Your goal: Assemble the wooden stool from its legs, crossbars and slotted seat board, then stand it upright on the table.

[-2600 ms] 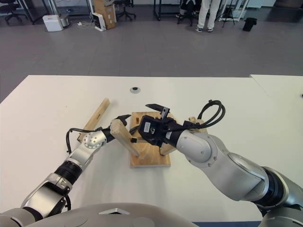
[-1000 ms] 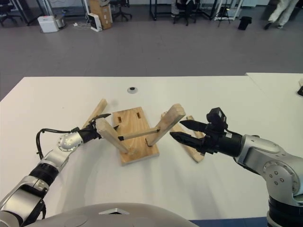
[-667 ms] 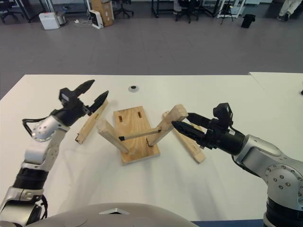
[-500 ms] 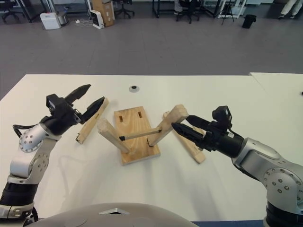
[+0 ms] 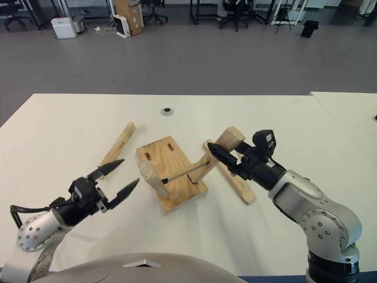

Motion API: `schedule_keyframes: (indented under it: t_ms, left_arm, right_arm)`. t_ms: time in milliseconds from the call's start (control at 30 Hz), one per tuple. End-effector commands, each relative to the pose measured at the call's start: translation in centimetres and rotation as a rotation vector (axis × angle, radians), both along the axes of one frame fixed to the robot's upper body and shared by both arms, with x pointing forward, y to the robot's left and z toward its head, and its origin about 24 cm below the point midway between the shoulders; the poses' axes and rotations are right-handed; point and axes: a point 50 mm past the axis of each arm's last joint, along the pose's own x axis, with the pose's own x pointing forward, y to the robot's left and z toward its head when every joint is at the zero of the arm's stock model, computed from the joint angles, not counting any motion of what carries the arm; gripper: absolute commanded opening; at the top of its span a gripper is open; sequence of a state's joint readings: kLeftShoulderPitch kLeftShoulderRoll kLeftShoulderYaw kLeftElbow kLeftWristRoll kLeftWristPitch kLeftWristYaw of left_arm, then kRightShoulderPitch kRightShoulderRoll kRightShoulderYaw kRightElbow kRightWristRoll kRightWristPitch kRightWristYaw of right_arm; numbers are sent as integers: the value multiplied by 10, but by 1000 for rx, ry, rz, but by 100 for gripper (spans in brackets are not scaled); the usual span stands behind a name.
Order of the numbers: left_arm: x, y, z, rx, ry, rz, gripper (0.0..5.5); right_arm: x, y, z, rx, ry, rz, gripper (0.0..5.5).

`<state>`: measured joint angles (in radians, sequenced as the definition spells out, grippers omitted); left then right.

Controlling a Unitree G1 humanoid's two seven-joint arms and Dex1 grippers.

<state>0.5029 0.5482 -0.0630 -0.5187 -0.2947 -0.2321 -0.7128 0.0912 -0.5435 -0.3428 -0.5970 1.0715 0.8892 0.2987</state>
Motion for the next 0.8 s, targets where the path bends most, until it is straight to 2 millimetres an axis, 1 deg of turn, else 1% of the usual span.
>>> schedule_keyframes:
  t_ms: [33, 133, 200, 267, 433, 500, 567, 633, 700, 733, 800]
  left_arm:
    - [-3, -21, 8, 32, -38, -154, 335]
    - [-1, -34, 11, 36, -59, -184, 335]
    - [3, -38, 9, 60, -79, -180, 335]
    - [7, -45, 10, 60, -119, -174, 335]
    - [9, -68, 30, -48, -240, -91, 335]
    - [16, -71, 37, -73, -284, -55, 335]
    - [28, -74, 45, -81, -328, -37, 335]
    - [42, -69, 50, -70, -360, -20, 335]
    - [59, -58, 53, -81, -353, 33, 335]
    - [65, -55, 54, -85, -353, 45, 335]
    - [69, -54, 54, -90, -355, 33, 335]
  right_arm:
    - [18, -11, -5, -91, -1, -34, 413]
    - [40, -12, -10, -125, -8, -8, 413]
    - [62, -12, -14, -125, -19, -2, 413]
    - [75, -7, -13, -110, -39, 23, 413]
    - [73, -6, -11, -95, -59, 67, 413]
    - [73, -3, -11, -90, -58, 86, 413]
    - [73, 0, -10, -82, -60, 110, 413]
    - [71, 4, -11, -77, -56, 148, 413]
    - [69, 6, -13, -71, -49, 175, 413]
    - [68, 7, -14, -68, -47, 184, 413]
    - [67, 8, -15, -64, -46, 197, 413]
